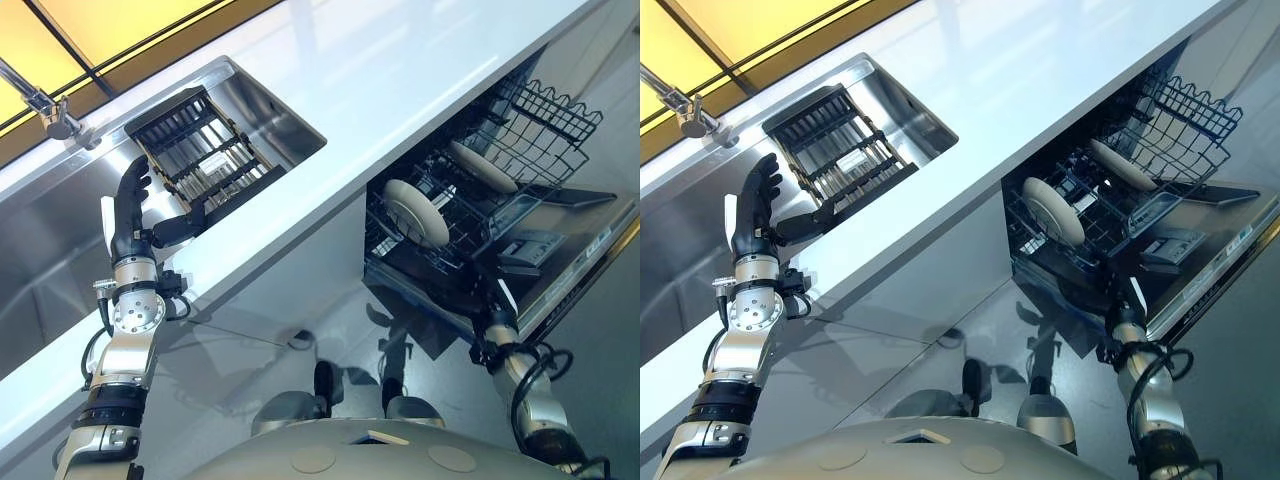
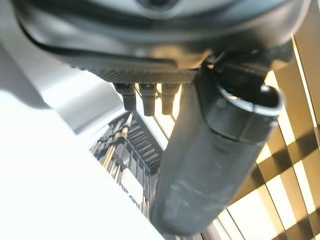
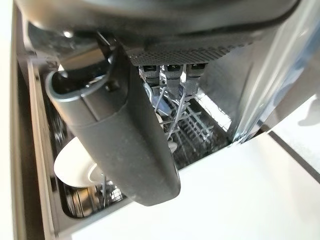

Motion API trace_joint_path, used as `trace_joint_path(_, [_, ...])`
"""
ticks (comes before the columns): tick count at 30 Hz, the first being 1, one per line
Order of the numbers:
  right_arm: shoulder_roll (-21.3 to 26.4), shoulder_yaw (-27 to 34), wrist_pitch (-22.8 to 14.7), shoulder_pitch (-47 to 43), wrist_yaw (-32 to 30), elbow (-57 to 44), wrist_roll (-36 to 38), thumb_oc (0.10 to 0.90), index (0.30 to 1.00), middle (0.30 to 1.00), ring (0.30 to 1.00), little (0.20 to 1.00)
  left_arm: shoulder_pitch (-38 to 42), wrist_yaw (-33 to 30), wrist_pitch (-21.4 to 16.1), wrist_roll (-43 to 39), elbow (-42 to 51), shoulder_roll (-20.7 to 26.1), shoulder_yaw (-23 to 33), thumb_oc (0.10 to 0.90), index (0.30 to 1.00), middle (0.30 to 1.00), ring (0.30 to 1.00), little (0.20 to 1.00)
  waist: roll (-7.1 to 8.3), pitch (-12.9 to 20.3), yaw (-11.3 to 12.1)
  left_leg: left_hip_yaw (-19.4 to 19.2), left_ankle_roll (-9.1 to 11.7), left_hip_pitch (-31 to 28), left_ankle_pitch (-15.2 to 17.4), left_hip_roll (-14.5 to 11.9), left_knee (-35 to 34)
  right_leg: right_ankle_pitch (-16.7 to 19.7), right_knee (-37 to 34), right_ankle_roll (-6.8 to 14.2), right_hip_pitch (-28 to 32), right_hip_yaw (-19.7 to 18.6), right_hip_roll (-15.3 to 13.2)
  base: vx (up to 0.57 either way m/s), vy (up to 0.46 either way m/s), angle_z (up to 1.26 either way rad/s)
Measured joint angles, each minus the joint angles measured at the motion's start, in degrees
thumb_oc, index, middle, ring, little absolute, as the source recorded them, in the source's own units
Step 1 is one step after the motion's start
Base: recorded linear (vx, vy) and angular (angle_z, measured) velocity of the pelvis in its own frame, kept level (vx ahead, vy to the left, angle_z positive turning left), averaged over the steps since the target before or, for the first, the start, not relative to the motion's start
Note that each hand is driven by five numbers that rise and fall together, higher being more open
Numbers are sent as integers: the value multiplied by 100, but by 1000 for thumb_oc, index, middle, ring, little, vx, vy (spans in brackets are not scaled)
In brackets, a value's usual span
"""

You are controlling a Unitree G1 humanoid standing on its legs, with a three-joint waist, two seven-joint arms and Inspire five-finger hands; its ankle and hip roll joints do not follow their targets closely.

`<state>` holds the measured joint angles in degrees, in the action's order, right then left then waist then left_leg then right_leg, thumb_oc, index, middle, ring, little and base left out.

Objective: Pick up plates and place into dishwasher.

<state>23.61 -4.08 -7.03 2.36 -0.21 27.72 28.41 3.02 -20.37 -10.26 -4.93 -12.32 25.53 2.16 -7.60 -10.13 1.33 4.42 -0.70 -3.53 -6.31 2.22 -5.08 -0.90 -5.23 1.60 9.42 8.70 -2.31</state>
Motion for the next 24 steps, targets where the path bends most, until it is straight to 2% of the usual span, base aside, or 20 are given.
trace_joint_path(4, [-35,-373,86,-1041,-457,206,774,800,900,900,900,900,277,6,-1,-7,-79,0,-94,800,900,900,900,900,-116,-216,226,91,30,21,-75,-11,1,19,0,-29,27,136,22,49,39,17])
trace_joint_path(7, [-204,-383,20,-1631,-998,608,1773,800,900,900,900,900,470,46,-50,-23,-164,0,-229,800,900,900,900,900,-263,-354,500,192,27,34,-88,2,3,20,1,-44,51,282,14,41,18,20])
trace_joint_path(9, [-337,-377,-343,-1671,-1201,610,2169,800,900,900,900,900,521,65,-161,-142,-178,5,-230,800,900,900,900,900,-280,-403,634,236,26,50,-88,14,4,7,2,-47,59,332,6,16,1,14])
trace_joint_path(11, [-433,-378,-534,-1670,-1375,610,2200,800,900,900,900,900,555,81,-189,-218,-191,6,-232,800,900,900,900,900,-273,-408,669,257,26,71,-88,63,5,-13,3,-22,60,344,8,13,-14,11])
trace_joint_path(15, [-562,-377,-653,-1658,-1720,615,1470,800,900,900,900,900,567,158,-275,-235,-191,15,-228,800,900,900,900,900,-239,-431,656,242,25,69,-87,82,5,-28,3,-4,61,336,-25,15,-25,1])
trace_joint_path(19, [-431,-354,-578,-1471,-1750,696,158,800,900,900,900,900,522,224,-298,-230,-42,15,-191,800,900,900,900,900,-135,-501,641,142,-5,1,-66,83,4,-30,2,-2,93,279,-21,3,-54,-6])
trace_joint_path(21, [-368,-328,-550,-1364,-1662,694,-290,800,900,900,900,900,461,229,-299,-225,79,22,-154,800,900,900,900,900,-80,-538,608,87,-12,-17,-60,69,4,-30,3,-2,88,253,-24,-31,-79,-12])
trace_joint_path(24, [-190,-216,-551,-1080,-1149,665,-987,800,900,900,900,900,243,263,-297,-212,293,45,16,800,900,900,900,900,25,-580,553,-96,-68,-102,-11,75,3,-29,4,0,122,116,-39,-64,-103,-21])
